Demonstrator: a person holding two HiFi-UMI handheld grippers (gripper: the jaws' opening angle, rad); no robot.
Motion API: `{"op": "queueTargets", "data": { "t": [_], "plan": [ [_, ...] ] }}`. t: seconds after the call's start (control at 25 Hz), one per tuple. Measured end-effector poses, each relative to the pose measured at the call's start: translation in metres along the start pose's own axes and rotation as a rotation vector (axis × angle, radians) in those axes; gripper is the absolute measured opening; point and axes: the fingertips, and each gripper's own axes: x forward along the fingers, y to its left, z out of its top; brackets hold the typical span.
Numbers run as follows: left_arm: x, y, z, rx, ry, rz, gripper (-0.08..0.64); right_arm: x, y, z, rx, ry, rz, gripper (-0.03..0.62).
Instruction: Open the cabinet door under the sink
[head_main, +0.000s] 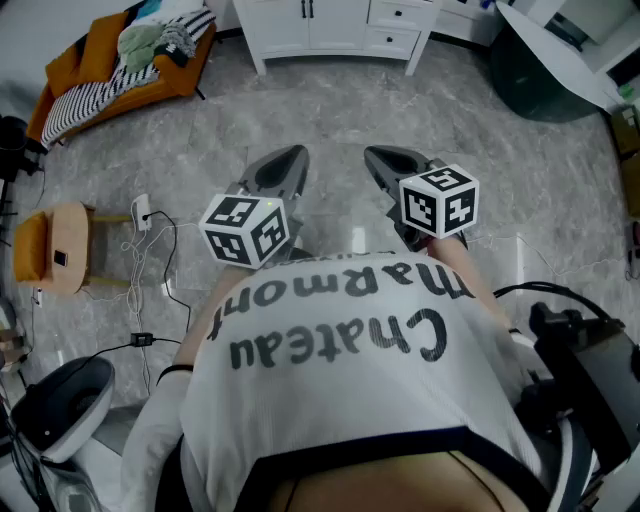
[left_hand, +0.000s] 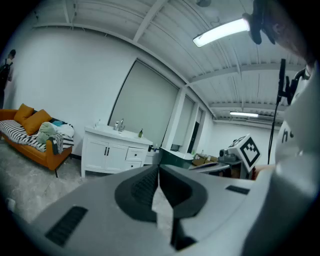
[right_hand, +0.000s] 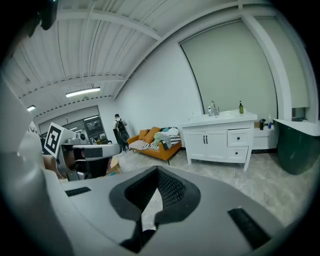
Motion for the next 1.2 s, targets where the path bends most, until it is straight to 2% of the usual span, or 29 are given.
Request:
{"op": "queueTargets", "data": {
  "t": [0.24,0.36,0.64,0.72,0.84,0.96,1.08,1.2],
  "plan": [
    [0.000,0.003,0.000,0.005,-0.006,0.005,0.015,0.002,-0.003,0.002,0.003,-0.011,-0.002,0.008],
    [-0.002,0.006,0.000,-0.024,-0.036,0.001,0.014,0.001,-0.002,0.001,0.016,-0.025,0.000,0.008],
    [-0.003,0.000,0.010,-0.058,-0.113,-0.089,0.009,-0.011,-0.012,0.005,0.067,-0.100,0.039,0.008],
    [-0.007,0.004,0.013,-0.067,-0.136,-0.086,0.009,-0.012,-0.015,0.001,0.070,-0.089,0.046,0.008],
    [-0.006,0.016,0.015,0.001,-0.137,-0.029,0.009,-0.004,-0.023,-0.005,0.081,-0.066,0.048,0.008],
    [0.003,0.022,0.007,0.062,-0.097,-0.025,0.009,0.007,-0.029,-0.004,0.100,-0.068,0.069,0.008],
    [0.020,0.033,0.002,0.083,-0.058,-0.048,0.009,0.025,-0.040,0.002,0.092,-0.070,0.073,0.008],
    [0.041,0.057,0.003,0.080,-0.037,-0.025,0.009,0.044,-0.052,0.004,0.091,-0.053,0.070,0.008]
  ]
}}
